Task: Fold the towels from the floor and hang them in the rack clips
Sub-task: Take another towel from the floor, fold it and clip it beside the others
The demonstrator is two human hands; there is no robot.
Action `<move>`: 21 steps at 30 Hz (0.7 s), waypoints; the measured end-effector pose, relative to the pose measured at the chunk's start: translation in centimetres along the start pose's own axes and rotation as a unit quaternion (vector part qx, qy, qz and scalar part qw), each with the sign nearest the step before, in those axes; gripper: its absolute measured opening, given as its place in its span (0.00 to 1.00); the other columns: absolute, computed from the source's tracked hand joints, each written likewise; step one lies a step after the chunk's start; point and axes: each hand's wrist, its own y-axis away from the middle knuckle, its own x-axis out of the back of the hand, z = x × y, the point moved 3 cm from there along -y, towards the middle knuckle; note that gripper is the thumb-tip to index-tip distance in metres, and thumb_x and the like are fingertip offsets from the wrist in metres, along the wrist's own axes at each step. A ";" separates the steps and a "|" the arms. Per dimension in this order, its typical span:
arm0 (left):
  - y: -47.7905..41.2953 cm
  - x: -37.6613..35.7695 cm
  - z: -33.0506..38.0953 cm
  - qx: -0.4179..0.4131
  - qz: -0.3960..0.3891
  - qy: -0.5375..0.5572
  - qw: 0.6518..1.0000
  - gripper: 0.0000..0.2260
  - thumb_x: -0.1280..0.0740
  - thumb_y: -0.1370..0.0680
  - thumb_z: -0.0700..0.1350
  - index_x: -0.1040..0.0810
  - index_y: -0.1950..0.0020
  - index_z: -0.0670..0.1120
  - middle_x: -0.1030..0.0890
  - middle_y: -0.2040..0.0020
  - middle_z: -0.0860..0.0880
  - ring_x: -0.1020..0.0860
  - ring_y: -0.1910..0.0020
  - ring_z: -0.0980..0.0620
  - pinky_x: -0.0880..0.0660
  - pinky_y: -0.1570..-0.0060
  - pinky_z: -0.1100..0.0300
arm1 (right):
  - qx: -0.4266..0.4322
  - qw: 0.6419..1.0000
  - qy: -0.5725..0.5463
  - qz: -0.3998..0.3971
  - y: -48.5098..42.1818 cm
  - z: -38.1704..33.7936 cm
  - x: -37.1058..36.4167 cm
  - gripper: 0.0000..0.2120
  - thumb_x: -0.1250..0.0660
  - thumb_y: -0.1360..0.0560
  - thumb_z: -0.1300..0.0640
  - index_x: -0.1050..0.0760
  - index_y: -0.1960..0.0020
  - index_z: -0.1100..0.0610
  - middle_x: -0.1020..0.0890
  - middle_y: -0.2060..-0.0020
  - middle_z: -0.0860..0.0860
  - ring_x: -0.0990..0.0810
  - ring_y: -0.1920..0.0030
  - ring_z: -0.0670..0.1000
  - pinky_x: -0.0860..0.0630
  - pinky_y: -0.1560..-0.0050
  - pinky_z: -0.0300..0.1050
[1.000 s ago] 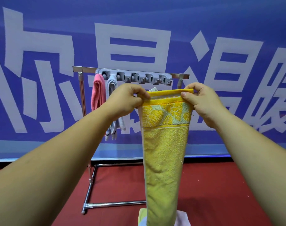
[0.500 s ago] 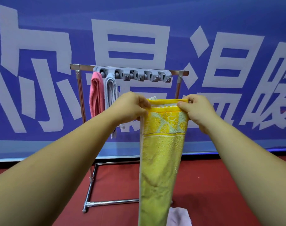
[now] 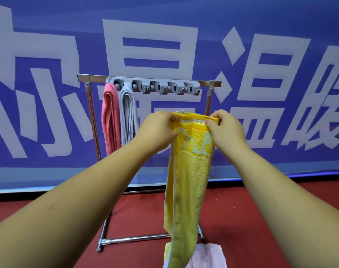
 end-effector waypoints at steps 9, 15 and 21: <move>0.5 0.7 -0.5 -0.132 0.082 0.047 0.987 0.24 0.33 0.24 0.34 0.24 0.28 0.48 0.27 0.36 0.53 0.25 0.41 0.54 0.26 0.43 0.58 | 0.071 0.994 -0.041 0.068 -0.2 -1.3 2.9 0.04 0.37 0.14 0.51 0.27 0.45 0.49 0.22 0.61 0.45 0.24 0.61 0.45 0.29 0.64 0.45; 0.9 -0.1 -0.3 -0.131 0.087 0.030 0.987 0.25 0.32 0.24 0.34 0.24 0.27 0.46 0.26 0.30 0.49 0.24 0.34 0.47 0.23 0.38 0.49 | 0.054 0.998 -0.023 0.028 0.1 -0.4 2.4 0.04 0.36 0.14 0.51 0.25 0.46 0.50 0.22 0.59 0.46 0.25 0.60 0.45 0.28 0.62 0.46; 0.9 -0.8 0.2 -0.094 0.061 0.020 0.993 0.26 0.33 0.22 0.37 0.26 0.24 0.47 0.27 0.29 0.48 0.24 0.33 0.46 0.25 0.37 0.52 | 0.028 0.999 -0.015 0.043 0.7 -0.1 2.2 0.04 0.35 0.15 0.51 0.25 0.46 0.51 0.21 0.59 0.45 0.25 0.60 0.44 0.29 0.63 0.44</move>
